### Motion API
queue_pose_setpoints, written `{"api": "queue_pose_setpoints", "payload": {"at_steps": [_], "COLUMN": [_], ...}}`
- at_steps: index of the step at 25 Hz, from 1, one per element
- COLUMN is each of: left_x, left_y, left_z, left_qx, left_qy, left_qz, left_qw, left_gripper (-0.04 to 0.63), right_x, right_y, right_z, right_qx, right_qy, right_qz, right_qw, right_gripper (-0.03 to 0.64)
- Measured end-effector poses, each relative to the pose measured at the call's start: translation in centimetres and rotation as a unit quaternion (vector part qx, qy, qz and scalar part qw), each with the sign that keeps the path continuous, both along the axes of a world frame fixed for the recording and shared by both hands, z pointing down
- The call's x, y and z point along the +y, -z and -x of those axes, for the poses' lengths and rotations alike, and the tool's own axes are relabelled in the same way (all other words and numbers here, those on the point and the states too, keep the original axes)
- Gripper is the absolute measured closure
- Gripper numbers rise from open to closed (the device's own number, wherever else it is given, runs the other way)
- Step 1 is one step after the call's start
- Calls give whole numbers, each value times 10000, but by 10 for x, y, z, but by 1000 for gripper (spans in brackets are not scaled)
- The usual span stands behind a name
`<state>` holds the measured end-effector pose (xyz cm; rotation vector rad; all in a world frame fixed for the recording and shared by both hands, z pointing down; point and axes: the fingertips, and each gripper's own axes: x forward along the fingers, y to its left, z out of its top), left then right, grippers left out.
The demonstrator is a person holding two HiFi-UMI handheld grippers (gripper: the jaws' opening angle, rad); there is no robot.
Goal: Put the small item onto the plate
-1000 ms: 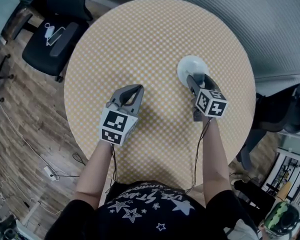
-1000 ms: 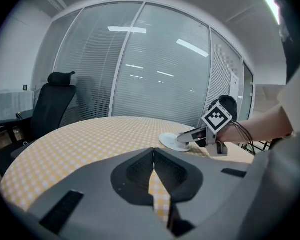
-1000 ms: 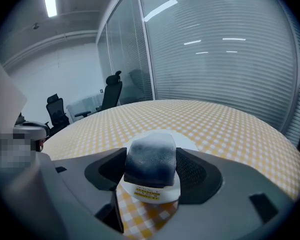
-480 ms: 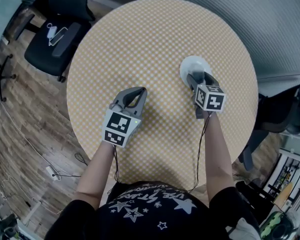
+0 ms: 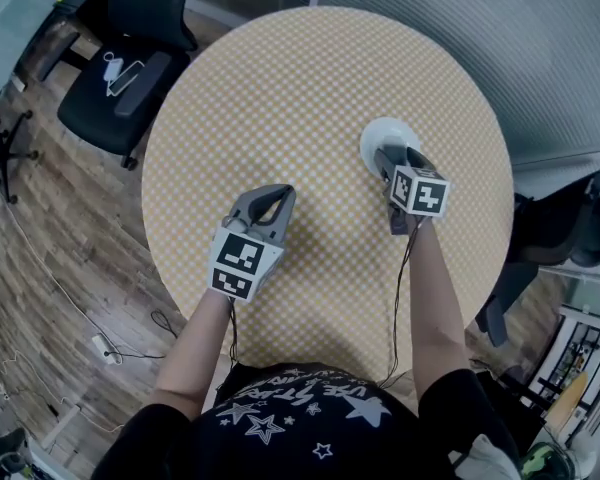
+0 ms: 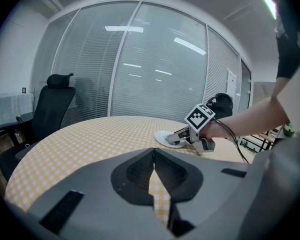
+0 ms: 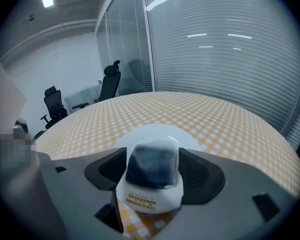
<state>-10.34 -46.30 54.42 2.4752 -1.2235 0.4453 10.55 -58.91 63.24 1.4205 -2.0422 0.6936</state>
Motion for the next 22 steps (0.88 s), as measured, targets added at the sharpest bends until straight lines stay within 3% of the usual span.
{"api": "queue_pose_setpoints", "payload": {"at_steps": [5, 11, 16, 22], "left_x": [10, 33, 54, 88], "left_y": [20, 51, 82, 125], "left_z": [1, -5, -13, -22], "left_qx": [-24, -71, -62, -71], "left_qy": [7, -5, 1, 32], "left_qz": [-180, -410, -694, -1064], "left_qw": [9998, 9991, 9976, 9943], "left_gripper": [586, 586, 587, 586], "right_x": [12, 51, 86, 122], "right_y": [25, 63, 104, 151], "right_z": [-1, 4, 16, 15], "right_qx": [-258, -548, -759, -1020], "right_qy": [-121, 27, 433, 451], "right_qz": [-323, -601, -900, -1171], "right_qw": [9991, 9967, 9921, 9868], "right_gripper": [298, 299, 299, 313]}}
